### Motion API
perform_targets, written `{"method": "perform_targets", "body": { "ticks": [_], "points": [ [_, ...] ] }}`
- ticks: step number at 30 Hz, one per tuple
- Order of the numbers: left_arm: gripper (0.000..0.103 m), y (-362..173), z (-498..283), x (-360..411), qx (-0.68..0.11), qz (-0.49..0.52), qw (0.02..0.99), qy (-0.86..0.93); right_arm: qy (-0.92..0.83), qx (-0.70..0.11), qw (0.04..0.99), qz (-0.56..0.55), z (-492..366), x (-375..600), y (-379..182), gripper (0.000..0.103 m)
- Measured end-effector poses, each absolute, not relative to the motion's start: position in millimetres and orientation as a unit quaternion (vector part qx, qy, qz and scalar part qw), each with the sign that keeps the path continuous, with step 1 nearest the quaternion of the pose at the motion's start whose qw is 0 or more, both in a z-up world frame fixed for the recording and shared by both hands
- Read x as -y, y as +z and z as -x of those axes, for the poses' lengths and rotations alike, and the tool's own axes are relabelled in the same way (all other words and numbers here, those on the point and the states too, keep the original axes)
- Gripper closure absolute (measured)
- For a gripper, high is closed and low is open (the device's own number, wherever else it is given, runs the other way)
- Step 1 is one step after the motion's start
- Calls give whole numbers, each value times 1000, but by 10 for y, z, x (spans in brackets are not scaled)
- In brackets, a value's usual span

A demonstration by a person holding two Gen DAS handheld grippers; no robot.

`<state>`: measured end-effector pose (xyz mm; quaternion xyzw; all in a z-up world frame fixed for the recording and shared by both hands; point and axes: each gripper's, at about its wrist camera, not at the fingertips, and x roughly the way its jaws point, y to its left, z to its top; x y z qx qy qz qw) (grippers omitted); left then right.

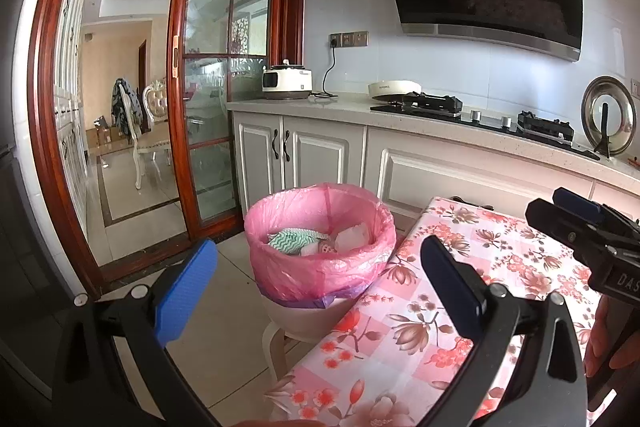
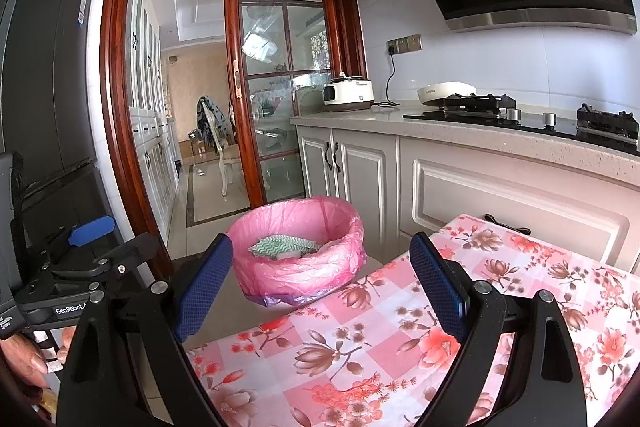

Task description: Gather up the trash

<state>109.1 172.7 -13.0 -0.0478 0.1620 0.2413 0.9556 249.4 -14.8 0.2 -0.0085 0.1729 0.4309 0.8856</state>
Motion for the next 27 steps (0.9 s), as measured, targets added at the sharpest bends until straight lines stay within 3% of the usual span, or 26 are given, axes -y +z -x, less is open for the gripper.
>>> {"method": "perform_targets", "body": {
  "ticks": [27],
  "points": [
    [5, -126, -1055, -1781, -167, 77, 949, 255, 431, -178, 884, 13, -2448, 116, -49, 18]
  ]
}}
